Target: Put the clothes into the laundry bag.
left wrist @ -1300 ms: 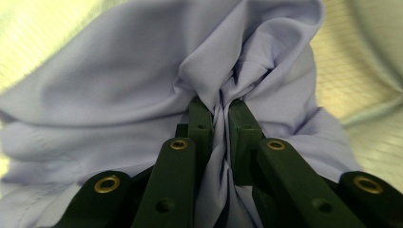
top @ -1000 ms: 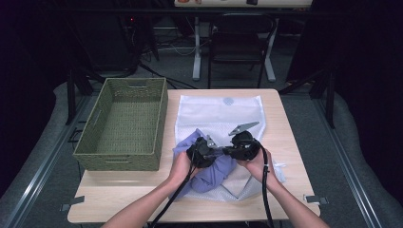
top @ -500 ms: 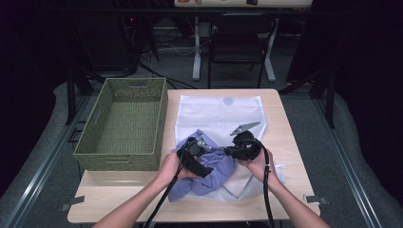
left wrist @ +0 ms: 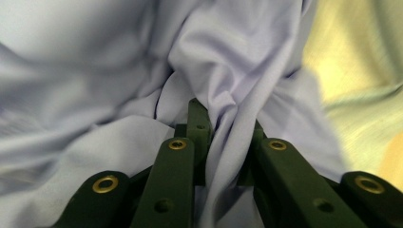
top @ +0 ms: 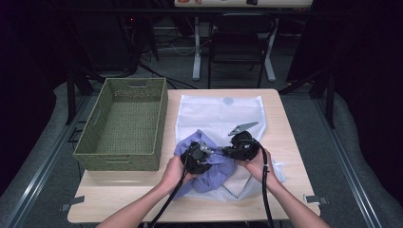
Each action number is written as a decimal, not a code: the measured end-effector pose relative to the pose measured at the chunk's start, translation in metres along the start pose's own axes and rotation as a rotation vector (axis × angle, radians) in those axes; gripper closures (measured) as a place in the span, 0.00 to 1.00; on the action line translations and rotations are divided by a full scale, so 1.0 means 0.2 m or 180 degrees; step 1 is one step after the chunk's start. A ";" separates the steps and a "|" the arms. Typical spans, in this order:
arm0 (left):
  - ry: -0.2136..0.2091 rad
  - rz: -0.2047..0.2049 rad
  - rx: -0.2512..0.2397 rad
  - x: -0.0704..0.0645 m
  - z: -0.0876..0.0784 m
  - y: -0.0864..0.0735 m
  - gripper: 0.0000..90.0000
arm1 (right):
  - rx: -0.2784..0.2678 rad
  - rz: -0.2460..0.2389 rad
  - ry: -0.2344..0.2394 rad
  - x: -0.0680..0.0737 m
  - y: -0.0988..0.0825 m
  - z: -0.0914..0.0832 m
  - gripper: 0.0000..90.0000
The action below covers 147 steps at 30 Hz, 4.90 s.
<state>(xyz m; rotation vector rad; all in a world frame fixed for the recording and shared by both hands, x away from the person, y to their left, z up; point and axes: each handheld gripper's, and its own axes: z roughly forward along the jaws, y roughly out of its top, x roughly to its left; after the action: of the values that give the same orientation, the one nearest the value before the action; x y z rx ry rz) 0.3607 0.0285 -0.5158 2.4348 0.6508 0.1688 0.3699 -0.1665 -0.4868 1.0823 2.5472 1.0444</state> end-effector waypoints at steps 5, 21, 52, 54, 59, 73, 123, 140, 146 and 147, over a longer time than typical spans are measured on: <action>0.0032 -0.0053 -0.0246 -0.02 0.04 0.04 0.91 | -0.0116 -0.0036 0.0000 0.02 0.02 -0.04 0.98; -0.0026 0.0003 0.0029 0.00 -0.02 0.01 0.41 | 0.0090 0.0023 0.0007 -0.03 -0.03 0.01 0.98; 0.0040 -0.0071 -0.0165 -0.05 0.08 0.04 0.91 | -0.0061 0.0003 0.0020 0.00 0.01 -0.07 0.99; -0.0003 -0.0094 -0.0055 -0.04 0.18 0.01 0.88 | -0.0022 0.0016 0.0028 0.00 0.00 -0.05 0.99; -0.0045 -0.0011 -0.0038 -0.03 0.15 0.01 0.75 | 0.0071 0.0035 0.0035 -0.03 -0.04 -0.01 0.99; 0.0231 -0.0149 0.0134 0.03 -0.06 -0.08 0.24 | 0.0065 0.0035 0.0017 -0.03 -0.03 -0.02 0.98; -0.0199 0.0205 0.0004 -0.11 0.19 -0.04 0.61 | 0.0056 0.0079 0.0072 -0.01 -0.02 0.01 0.99; 0.0177 -0.0361 -0.0361 -0.01 0.22 0.06 0.90 | -0.0169 0.0144 0.0107 -0.01 0.02 -0.11 0.99; 0.0043 -0.0366 -0.0154 0.02 0.24 0.02 0.69 | 0.0051 0.0179 0.0124 -0.02 -0.04 -0.03 0.99; 0.0026 -0.0372 -0.0121 0.02 0.22 0.03 0.62 | 0.0060 0.0189 0.0124 -0.03 -0.04 -0.02 0.99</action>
<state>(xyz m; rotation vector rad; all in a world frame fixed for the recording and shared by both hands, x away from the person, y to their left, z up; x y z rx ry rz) 0.3786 0.0037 -0.5491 2.3534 0.7842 0.1423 0.3670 -0.1774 -0.4897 1.1603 2.5749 1.0684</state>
